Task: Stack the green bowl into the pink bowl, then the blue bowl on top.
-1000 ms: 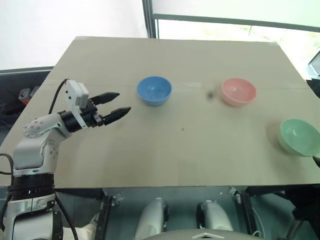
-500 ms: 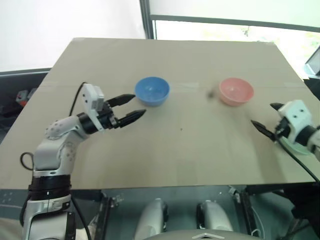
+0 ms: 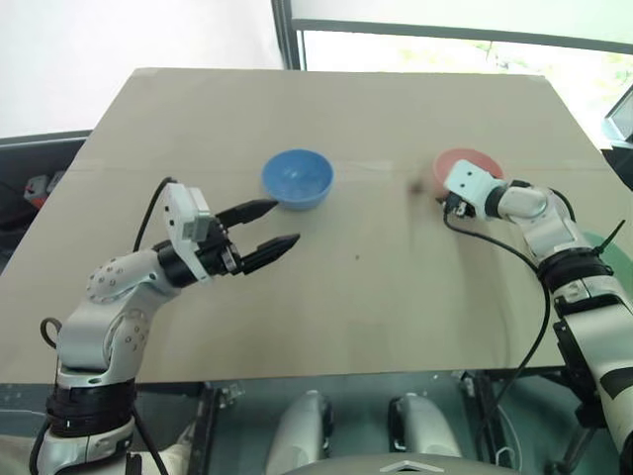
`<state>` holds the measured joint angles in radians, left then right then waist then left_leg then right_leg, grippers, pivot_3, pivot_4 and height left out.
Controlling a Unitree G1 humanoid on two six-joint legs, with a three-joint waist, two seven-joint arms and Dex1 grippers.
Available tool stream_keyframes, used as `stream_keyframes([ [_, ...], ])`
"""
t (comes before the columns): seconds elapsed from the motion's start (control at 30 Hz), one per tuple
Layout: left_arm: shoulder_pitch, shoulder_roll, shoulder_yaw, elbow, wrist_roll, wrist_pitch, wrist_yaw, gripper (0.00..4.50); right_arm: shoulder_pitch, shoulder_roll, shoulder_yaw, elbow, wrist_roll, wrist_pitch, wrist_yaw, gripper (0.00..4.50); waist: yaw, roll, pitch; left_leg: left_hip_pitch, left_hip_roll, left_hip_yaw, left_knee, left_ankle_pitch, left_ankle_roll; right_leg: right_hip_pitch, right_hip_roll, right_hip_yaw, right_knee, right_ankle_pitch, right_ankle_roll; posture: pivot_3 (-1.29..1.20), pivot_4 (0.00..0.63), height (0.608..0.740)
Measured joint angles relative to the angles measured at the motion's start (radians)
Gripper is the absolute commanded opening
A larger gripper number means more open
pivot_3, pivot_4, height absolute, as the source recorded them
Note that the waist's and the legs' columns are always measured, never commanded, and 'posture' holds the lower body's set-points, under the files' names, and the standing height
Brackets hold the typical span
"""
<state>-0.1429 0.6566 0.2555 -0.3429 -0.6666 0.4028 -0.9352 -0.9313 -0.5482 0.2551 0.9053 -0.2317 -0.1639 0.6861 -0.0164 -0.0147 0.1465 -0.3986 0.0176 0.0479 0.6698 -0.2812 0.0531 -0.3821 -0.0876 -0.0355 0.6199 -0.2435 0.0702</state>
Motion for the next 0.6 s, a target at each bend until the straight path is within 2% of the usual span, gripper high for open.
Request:
stream_keyframes([
  [0.07, 0.024, -0.003, 0.010, -0.020, -0.005, 0.001, 0.014, 3.81, -0.001, 0.000, 0.002, 0.022, -0.003, -0.010, 0.015, 0.21, 0.000, 0.000, 0.000, 0.001, 0.001, 0.000, 0.001, 0.001, -0.002, 0.000, 0.000, 0.000, 0.000, 0.000, 0.000, 0.00, 0.150, 0.740],
  [0.23, 0.050, -0.013, 0.012, -0.041, -0.006, 0.001, 0.046, 3.81, 0.006, -0.001, -0.001, -0.008, 0.007, -0.006, 0.068, 0.21, 0.000, 0.000, 0.000, 0.004, 0.001, 0.000, 0.001, 0.003, -0.005, 0.000, 0.001, 0.001, 0.005, 0.000, 0.000, 0.00, 0.150, 0.740],
  [0.3, 0.053, -0.014, 0.014, -0.041, -0.005, 0.000, 0.048, 3.81, 0.046, -0.005, -0.009, -0.127, 0.038, 0.016, 0.124, 0.21, 0.000, 0.000, 0.000, 0.004, 0.002, -0.001, 0.001, 0.003, -0.005, 0.001, 0.002, 0.001, 0.005, 0.000, -0.001, 0.00, 0.150, 0.740],
  [0.37, 0.058, -0.015, 0.015, -0.039, -0.005, -0.004, 0.050, 3.81, 0.162, -0.009, -0.016, -0.392, 0.113, 0.097, 0.216, 0.21, 0.003, 0.000, 0.000, 0.003, 0.004, -0.002, 0.000, 0.003, -0.005, 0.000, 0.002, 0.000, 0.006, 0.000, -0.001, 0.00, 0.150, 0.740],
  [0.43, 0.056, -0.016, 0.013, -0.040, -0.005, -0.006, 0.049, 3.81, 0.217, -0.012, -0.015, -0.500, 0.138, 0.159, 0.238, 0.21, 0.006, 0.000, 0.000, 0.001, 0.003, -0.003, 0.000, 0.003, -0.004, 0.000, 0.001, -0.001, 0.005, 0.000, -0.001, 0.00, 0.150, 0.740],
  [0.47, 0.060, -0.016, 0.015, -0.036, -0.004, -0.008, 0.048, 3.81, 0.373, -0.014, -0.001, -0.790, 0.194, 0.295, 0.269, 0.21, 0.014, -0.001, 0.000, 0.000, 0.003, -0.005, 0.000, 0.002, -0.004, 0.000, 0.001, -0.003, 0.005, 0.000, -0.001, 0.00, 0.150, 0.740],
  [0.5, 0.058, -0.016, 0.012, -0.034, -0.004, -0.008, 0.048, 3.81, 0.420, 0.001, 0.025, -0.876, 0.208, 0.341, 0.281, 0.21, 0.013, -0.001, 0.000, 0.000, 0.003, -0.004, -0.001, 0.002, -0.004, 0.000, 0.001, -0.003, 0.004, 0.000, -0.001, 0.00, 0.150, 0.740],
  [0.6, 0.040, -0.017, 0.007, -0.029, -0.004, -0.008, 0.042, 3.81, 0.484, 0.043, 0.084, -1.060, 0.219, 0.477, 0.268, 1.04, 0.007, -0.001, 0.000, 0.003, 0.002, -0.002, 0.003, 0.002, -0.004, 0.001, 0.001, -0.001, 0.004, 0.000, -0.001, 0.00, 0.150, 0.740],
])
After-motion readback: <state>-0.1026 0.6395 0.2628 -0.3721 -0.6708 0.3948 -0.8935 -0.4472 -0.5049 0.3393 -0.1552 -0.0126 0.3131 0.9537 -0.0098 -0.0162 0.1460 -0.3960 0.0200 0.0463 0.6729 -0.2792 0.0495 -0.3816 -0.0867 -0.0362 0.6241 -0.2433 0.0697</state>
